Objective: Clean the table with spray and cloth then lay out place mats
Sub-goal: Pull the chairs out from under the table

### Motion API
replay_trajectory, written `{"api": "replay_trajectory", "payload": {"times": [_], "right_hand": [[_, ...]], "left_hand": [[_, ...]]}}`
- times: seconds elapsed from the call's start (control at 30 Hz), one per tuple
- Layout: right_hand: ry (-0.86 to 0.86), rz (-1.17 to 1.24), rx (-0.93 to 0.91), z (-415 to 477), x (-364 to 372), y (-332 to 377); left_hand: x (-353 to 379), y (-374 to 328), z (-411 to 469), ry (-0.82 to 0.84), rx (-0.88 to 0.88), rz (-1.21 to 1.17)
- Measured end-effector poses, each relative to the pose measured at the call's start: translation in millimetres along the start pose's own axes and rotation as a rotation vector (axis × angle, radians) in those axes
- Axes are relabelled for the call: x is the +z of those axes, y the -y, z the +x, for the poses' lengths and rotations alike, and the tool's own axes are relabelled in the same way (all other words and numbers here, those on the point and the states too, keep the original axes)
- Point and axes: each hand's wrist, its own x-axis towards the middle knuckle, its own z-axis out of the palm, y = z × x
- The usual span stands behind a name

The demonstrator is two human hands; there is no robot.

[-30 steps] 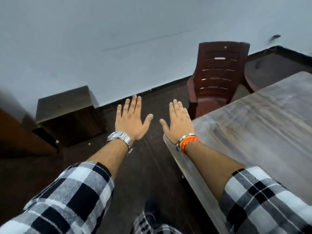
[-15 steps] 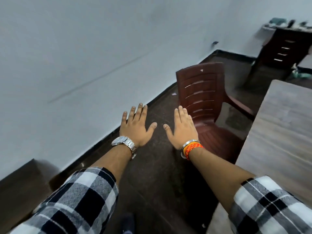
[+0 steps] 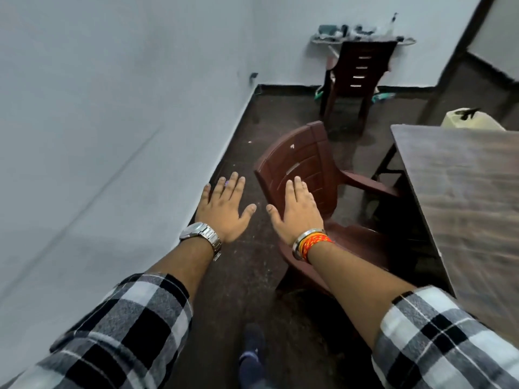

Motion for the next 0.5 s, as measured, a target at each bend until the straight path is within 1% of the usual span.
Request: {"api": "replay_trajectory", "payload": {"times": [0.23, 0.37, 0.5], "right_hand": [[-0.017, -0.003, 0.177, 155.9, 39.6, 10.2], [-0.006, 0.007, 0.274, 217.8, 58.4, 12.1], [-0.006, 0.025, 0.406, 266.1, 80.1, 9.3]], "left_hand": [[-7.5, 38.7, 186.3, 0.03, 0.222, 0.068], [-2.9, 45.8, 269.6, 0.072, 0.357, 0.082], [7.3, 36.1, 358.1, 0.109, 0.557, 0.125]]}}
